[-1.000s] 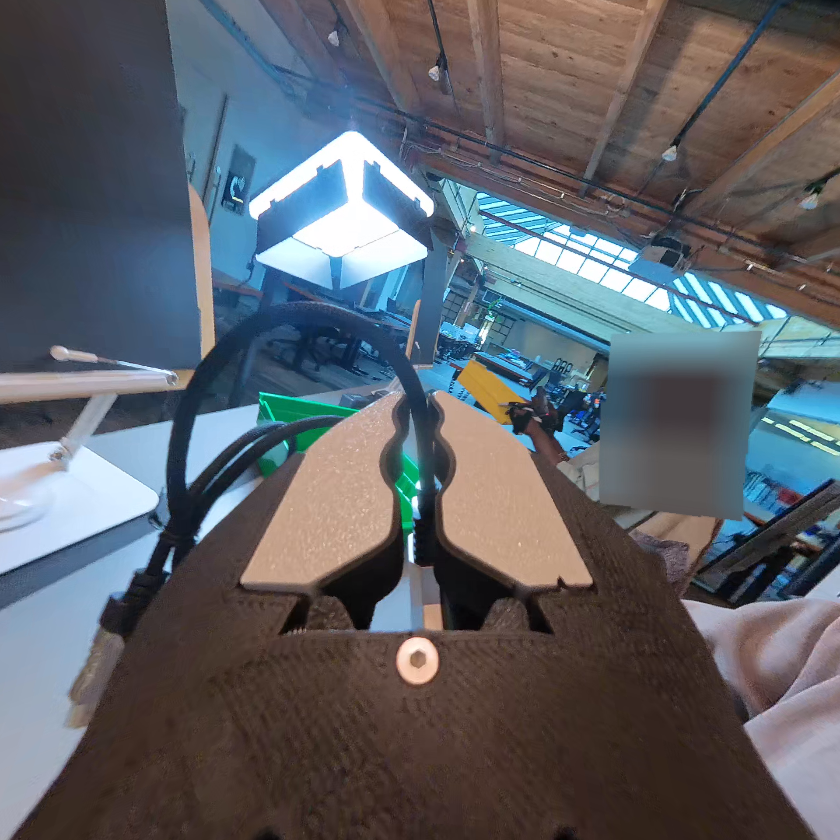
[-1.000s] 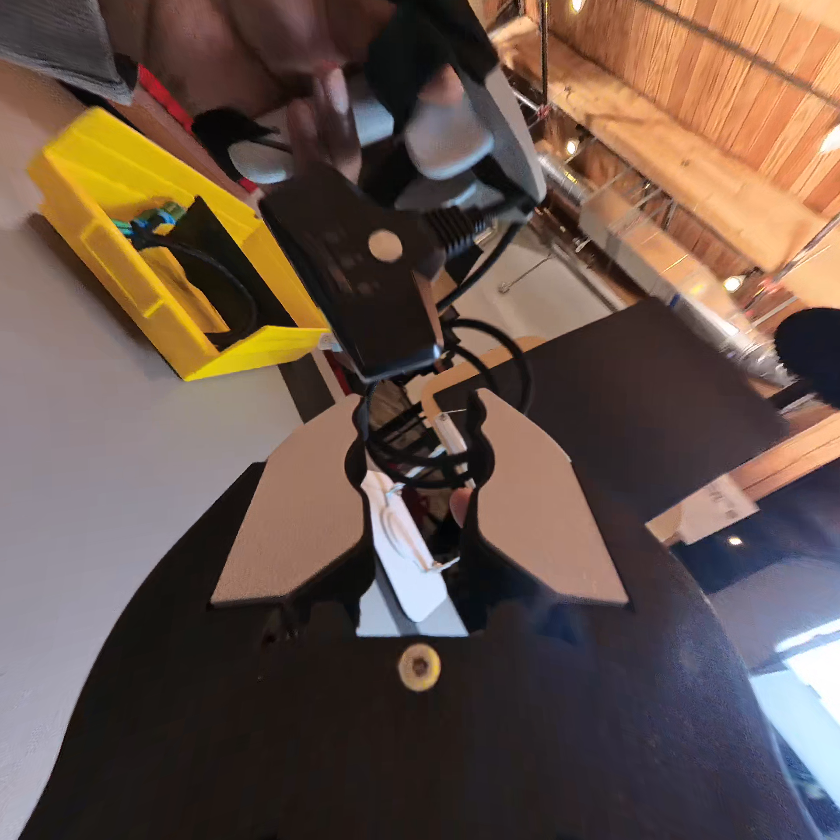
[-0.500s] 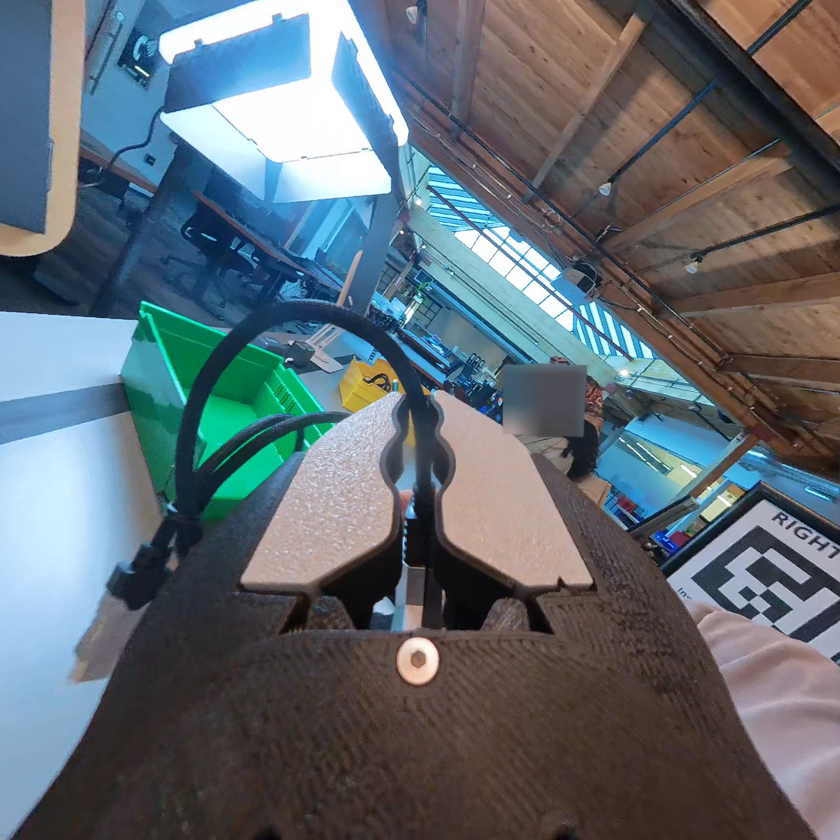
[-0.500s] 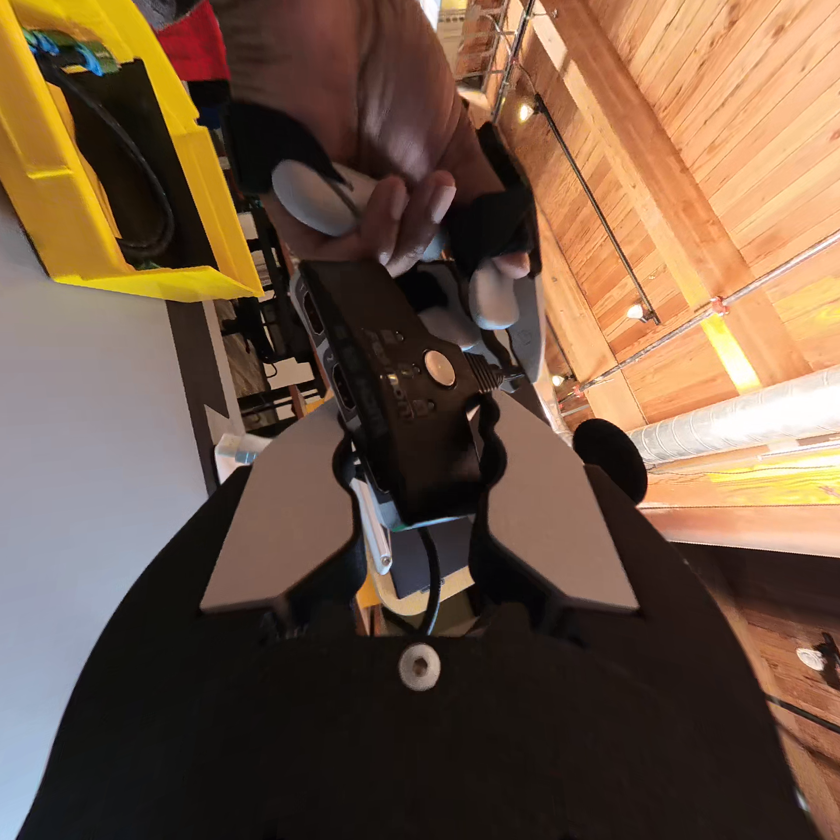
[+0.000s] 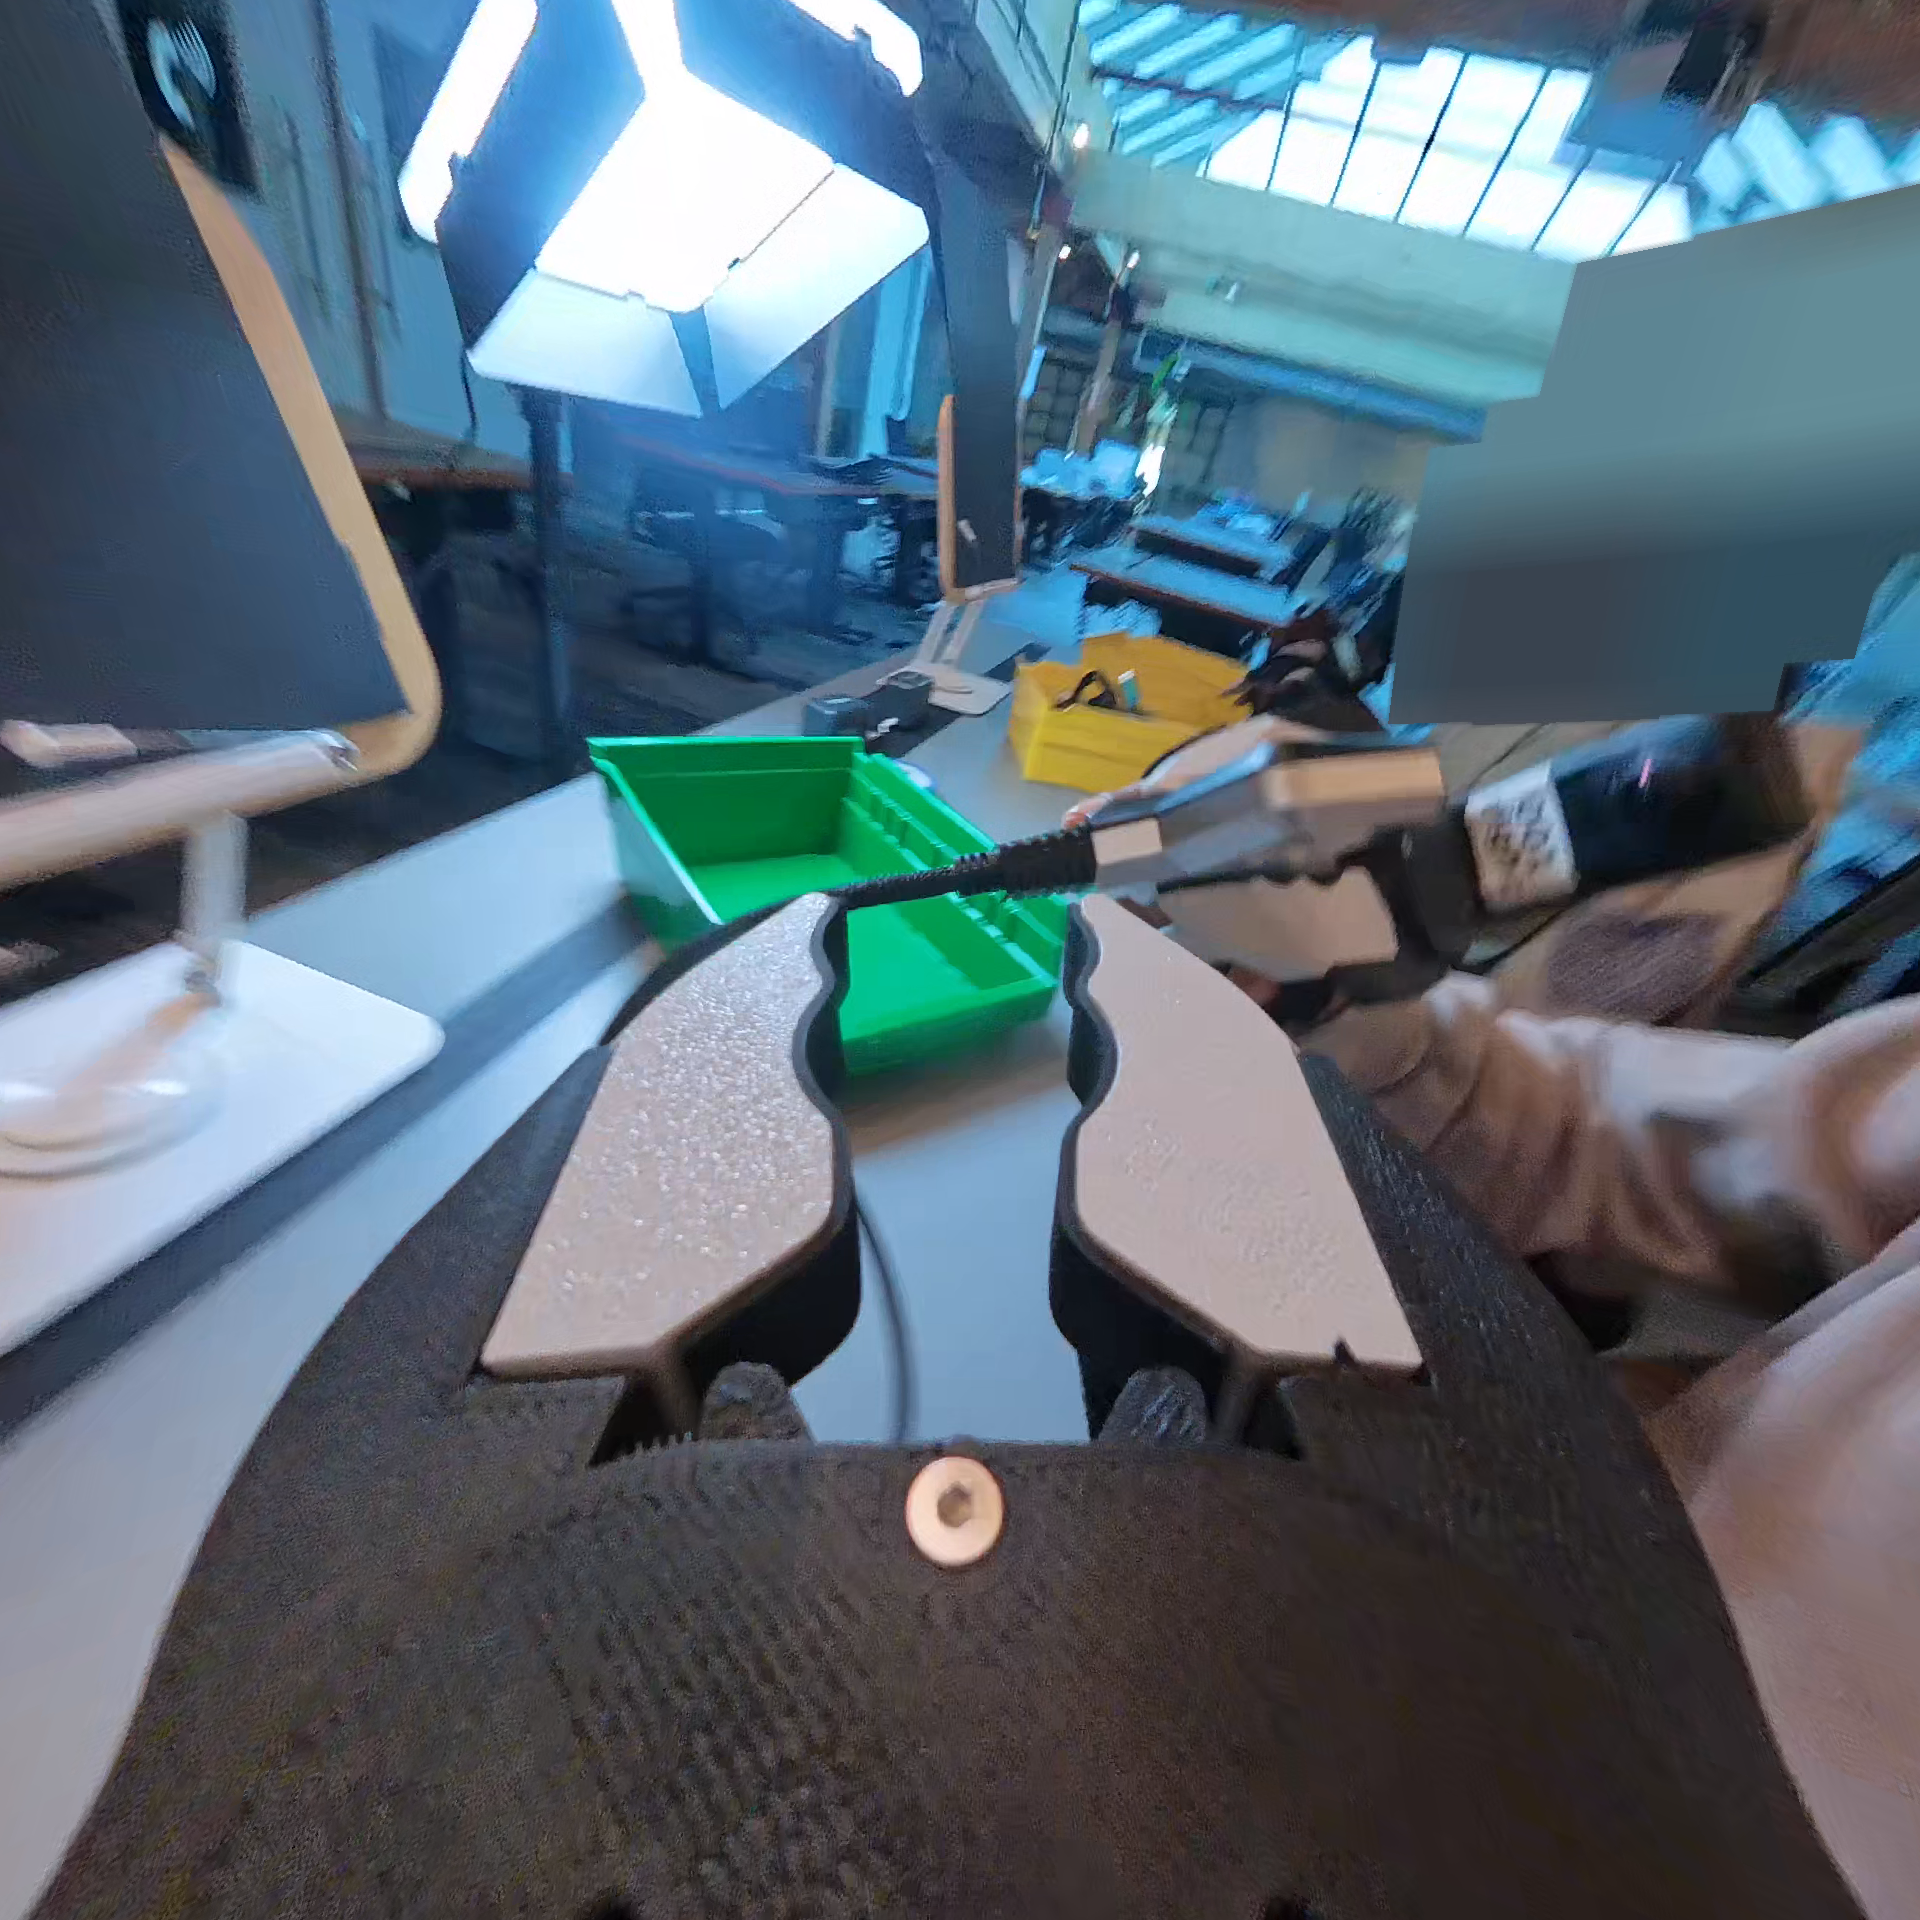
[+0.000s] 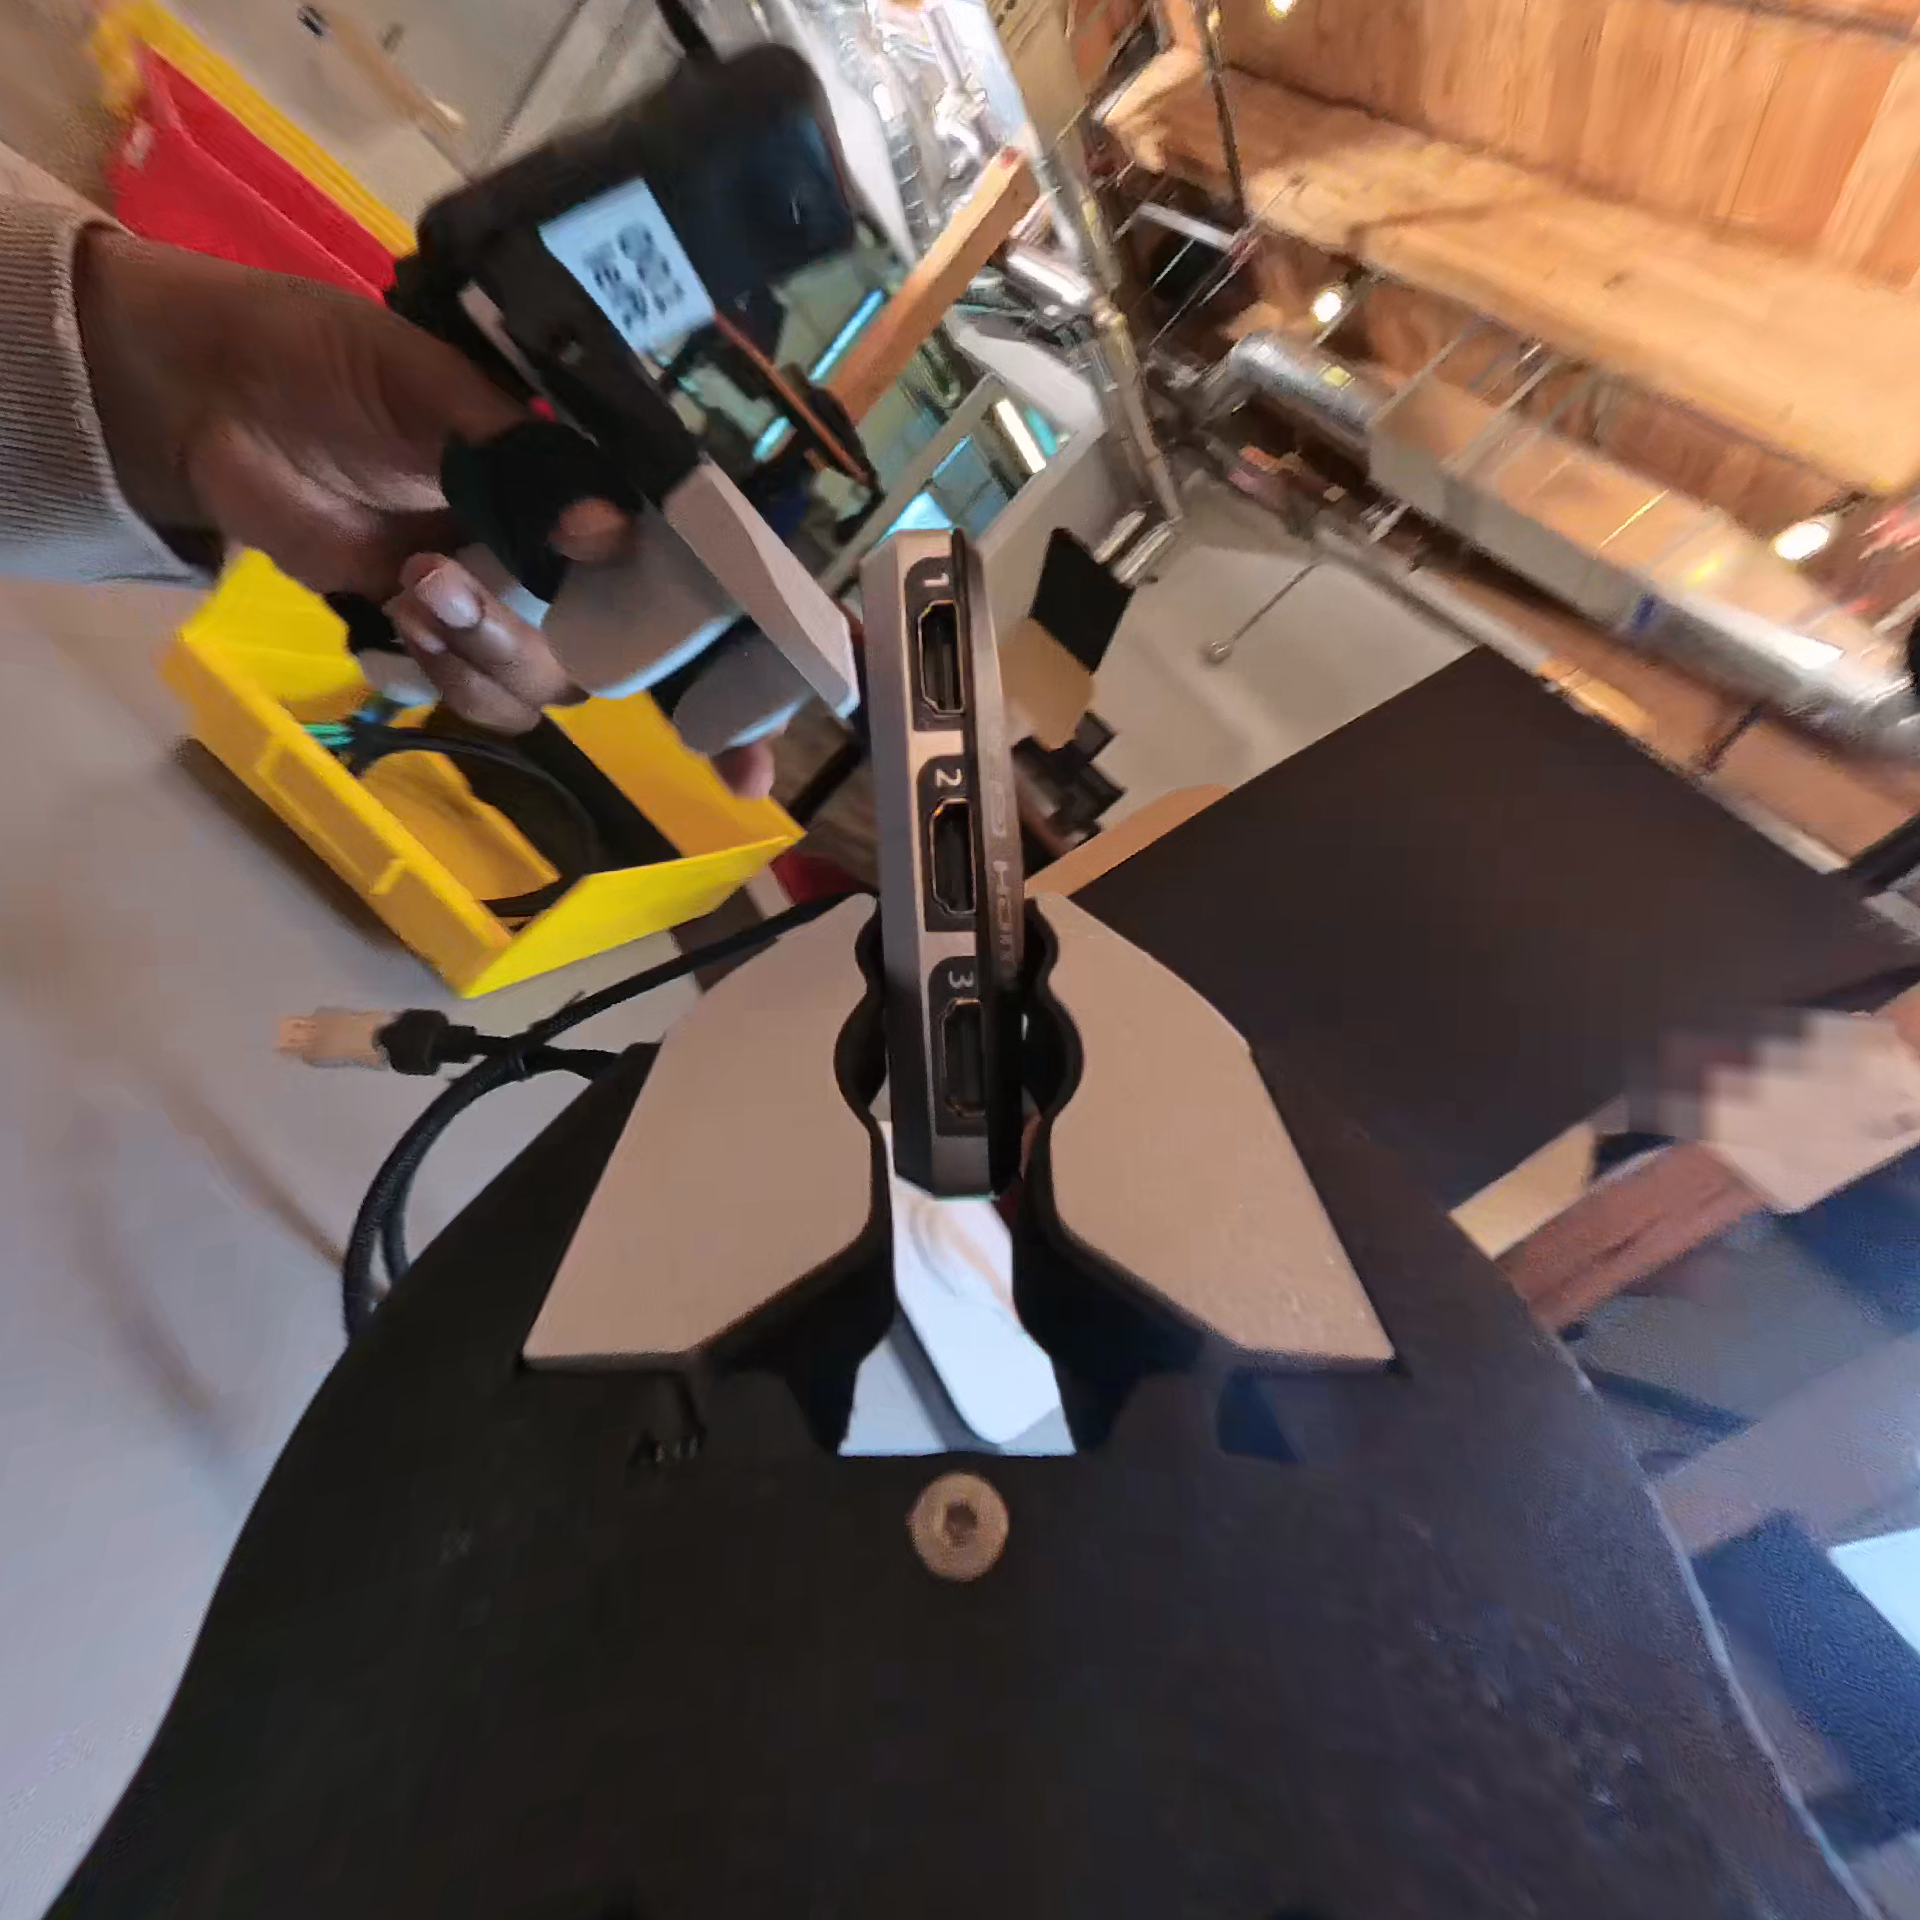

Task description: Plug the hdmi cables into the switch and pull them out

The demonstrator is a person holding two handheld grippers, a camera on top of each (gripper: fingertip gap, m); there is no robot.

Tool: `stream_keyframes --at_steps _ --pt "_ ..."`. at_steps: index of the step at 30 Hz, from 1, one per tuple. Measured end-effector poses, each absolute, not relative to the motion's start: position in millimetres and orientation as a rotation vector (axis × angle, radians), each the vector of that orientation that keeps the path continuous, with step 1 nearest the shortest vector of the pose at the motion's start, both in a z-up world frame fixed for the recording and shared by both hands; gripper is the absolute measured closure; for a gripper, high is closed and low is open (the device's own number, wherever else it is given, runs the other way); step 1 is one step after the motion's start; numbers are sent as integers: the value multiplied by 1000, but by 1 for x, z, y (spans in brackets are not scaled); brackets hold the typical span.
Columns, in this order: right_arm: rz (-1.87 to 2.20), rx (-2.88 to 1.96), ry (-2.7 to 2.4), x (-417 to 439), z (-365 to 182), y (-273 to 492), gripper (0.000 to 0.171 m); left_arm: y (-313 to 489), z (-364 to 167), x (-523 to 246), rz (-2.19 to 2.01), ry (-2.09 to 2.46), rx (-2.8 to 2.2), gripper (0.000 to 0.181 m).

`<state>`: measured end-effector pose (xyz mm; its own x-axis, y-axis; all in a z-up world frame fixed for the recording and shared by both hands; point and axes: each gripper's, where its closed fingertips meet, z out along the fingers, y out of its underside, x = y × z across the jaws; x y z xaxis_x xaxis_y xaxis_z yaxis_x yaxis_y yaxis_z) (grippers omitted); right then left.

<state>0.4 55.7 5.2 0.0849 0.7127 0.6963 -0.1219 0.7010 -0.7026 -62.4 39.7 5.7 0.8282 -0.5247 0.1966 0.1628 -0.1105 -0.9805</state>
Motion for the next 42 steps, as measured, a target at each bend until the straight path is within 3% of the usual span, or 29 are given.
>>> stream_keyframes --at_steps 7,11,18,24,28,29,30,31,37,42 --pt "740 -640 -1657 0 -12 29 148 13 17 -10 162 840 -1465 134" --pt "793 -659 -1764 6 -20 12 148 6 -1 18 237 1060 -1426 151" --pt "1305 -498 -1580 36 33 -10 142 -33 54 34 -220 920 -1161 160" --pt "1628 -563 -1568 34 12 21 129 -46 91 26 -632 674 -910 160" --pt "1686 -540 -1642 18 -8 -17 115 -29 86 17 -797 512 -824 160" --pt "1636 -555 -1633 11 -11 -23 121 -22 79 16 -827 495 -833 160" --pt "1551 -600 -1616 1 -15 -23 144 -14 72 15 -844 479 -850 160" --pt "1440 -641 -1608 -8 -21 -17 157 -7 65 14 -842 470 -868 160" --pt "1364 -747 -1696 -1 -28 16 161 -1 41 -1 -658 646 -1116 158" --pt "1091 -805 -1810 5 -42 32 161 10 -8 -19 -140 891 -1458 152"
